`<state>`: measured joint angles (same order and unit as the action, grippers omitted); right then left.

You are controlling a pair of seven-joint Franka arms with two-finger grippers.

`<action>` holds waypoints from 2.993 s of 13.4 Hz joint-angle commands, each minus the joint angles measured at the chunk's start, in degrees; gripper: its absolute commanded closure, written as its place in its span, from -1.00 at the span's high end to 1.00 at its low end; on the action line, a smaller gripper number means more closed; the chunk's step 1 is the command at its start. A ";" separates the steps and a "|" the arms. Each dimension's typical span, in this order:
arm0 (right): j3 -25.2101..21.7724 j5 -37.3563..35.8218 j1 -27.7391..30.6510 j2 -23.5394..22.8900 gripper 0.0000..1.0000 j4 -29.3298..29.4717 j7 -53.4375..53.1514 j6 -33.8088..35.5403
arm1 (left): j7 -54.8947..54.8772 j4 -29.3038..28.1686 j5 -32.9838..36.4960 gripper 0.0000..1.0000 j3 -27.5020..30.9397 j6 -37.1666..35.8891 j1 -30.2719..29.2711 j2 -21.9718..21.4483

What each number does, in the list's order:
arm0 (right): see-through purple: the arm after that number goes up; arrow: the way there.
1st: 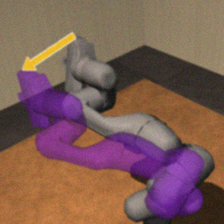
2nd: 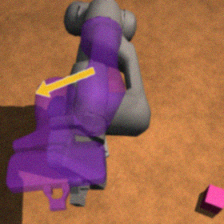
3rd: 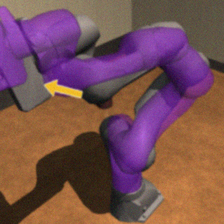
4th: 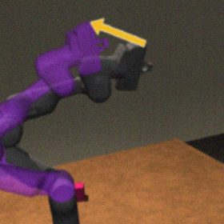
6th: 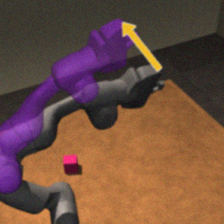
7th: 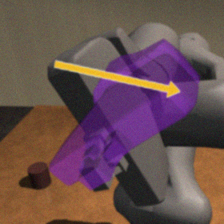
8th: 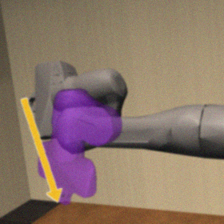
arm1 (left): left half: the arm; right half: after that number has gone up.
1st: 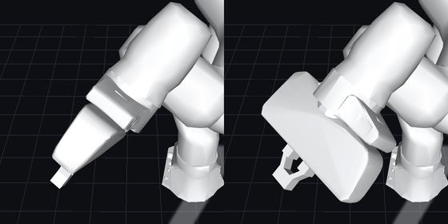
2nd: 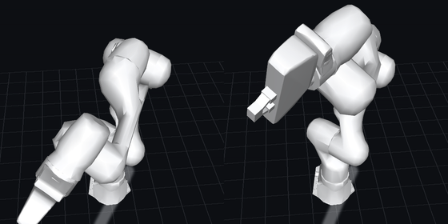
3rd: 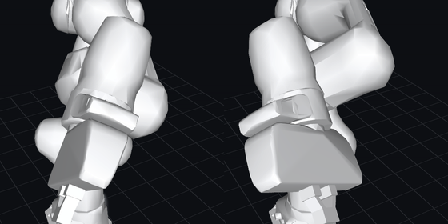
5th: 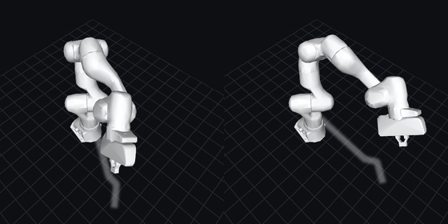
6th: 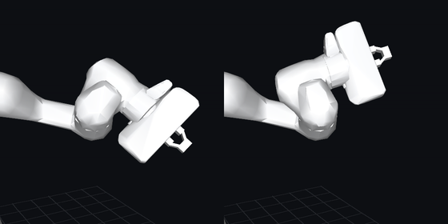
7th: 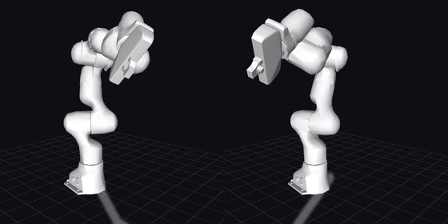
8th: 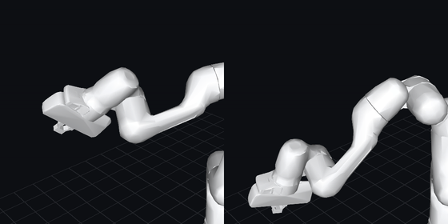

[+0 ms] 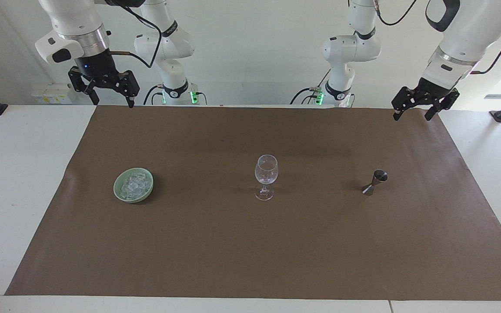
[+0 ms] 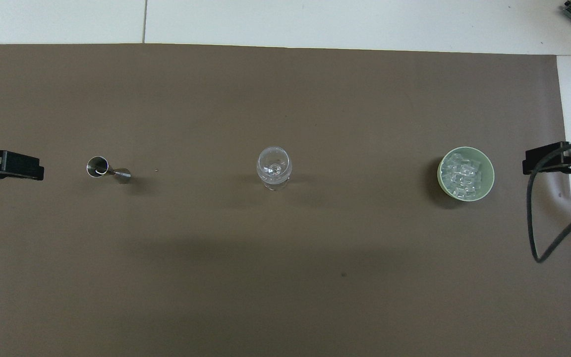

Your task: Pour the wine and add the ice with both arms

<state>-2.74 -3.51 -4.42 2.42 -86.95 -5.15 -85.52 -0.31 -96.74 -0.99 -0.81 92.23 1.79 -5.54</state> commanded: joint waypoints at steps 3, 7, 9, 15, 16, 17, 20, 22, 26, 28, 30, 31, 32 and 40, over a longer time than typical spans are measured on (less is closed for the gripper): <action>-0.33 1.05 0.03 0.92 1.00 -0.94 0.84 0.36 | -0.92 -1.26 -0.25 1.00 0.63 0.67 0.76 -1.05; -0.33 1.05 0.03 0.92 1.00 -0.85 0.84 0.27 | -0.66 -1.26 -0.25 1.00 0.63 0.23 0.76 -1.05; -0.25 1.05 0.03 0.92 1.00 -0.94 0.84 0.36 | -0.66 -1.35 -0.25 1.00 0.63 0.40 0.76 -1.05; -0.33 1.05 0.03 1.01 1.00 -0.94 0.84 0.27 | -0.48 -2.92 -0.25 1.00 0.63 1.02 0.76 -1.67; -0.25 1.05 0.03 0.92 1.00 -0.94 0.84 0.27 | -0.48 -4.41 -0.25 1.00 0.63 1.37 0.76 -2.54; -0.33 1.05 0.03 0.92 1.00 -0.94 0.84 0.27 | -0.22 -5.38 -0.25 1.00 0.63 1.54 0.76 -2.90; -0.33 1.05 0.03 0.92 1.00 -0.94 0.84 0.27 | 0.05 -5.48 -0.25 1.00 0.72 1.29 0.50 -2.99; -0.33 1.05 0.03 1.01 1.00 -0.94 0.84 0.27 | 4.41 -4.69 -0.42 1.00 0.72 0.58 -0.11 -2.46; -0.33 1.05 0.03 0.92 1.00 -0.94 0.84 0.27 | 20.76 -4.16 -3.84 1.00 1.34 -3.63 -1.95 -0.71; -0.33 1.05 0.03 0.92 1.00 -0.94 0.84 0.27 | 24.37 -3.20 -7.44 1.00 1.43 -5.82 -3.45 0.78; -0.33 1.05 0.03 0.92 1.00 -0.94 0.84 0.36 | 33.40 -0.40 -9.90 1.00 1.43 -7.76 -4.15 3.41; -0.33 1.05 0.03 0.92 1.00 -0.94 0.84 0.27 | 39.28 1.27 -12.52 1.00 1.43 -8.20 -5.55 5.08; -0.33 1.05 0.03 0.92 1.00 -0.94 0.84 0.27 | 44.64 1.55 -15.07 1.00 1.43 -8.12 -6.61 6.14; -0.33 1.05 0.03 0.92 1.00 -0.94 0.84 0.27 | 61.22 -6.86 -29.65 1.00 1.43 0.56 -15.75 7.65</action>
<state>-2.74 -3.51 -4.42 2.42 -86.95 -5.15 -85.52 58.77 -99.43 -26.06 1.05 89.65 -12.12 2.84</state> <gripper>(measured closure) 0.000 0.000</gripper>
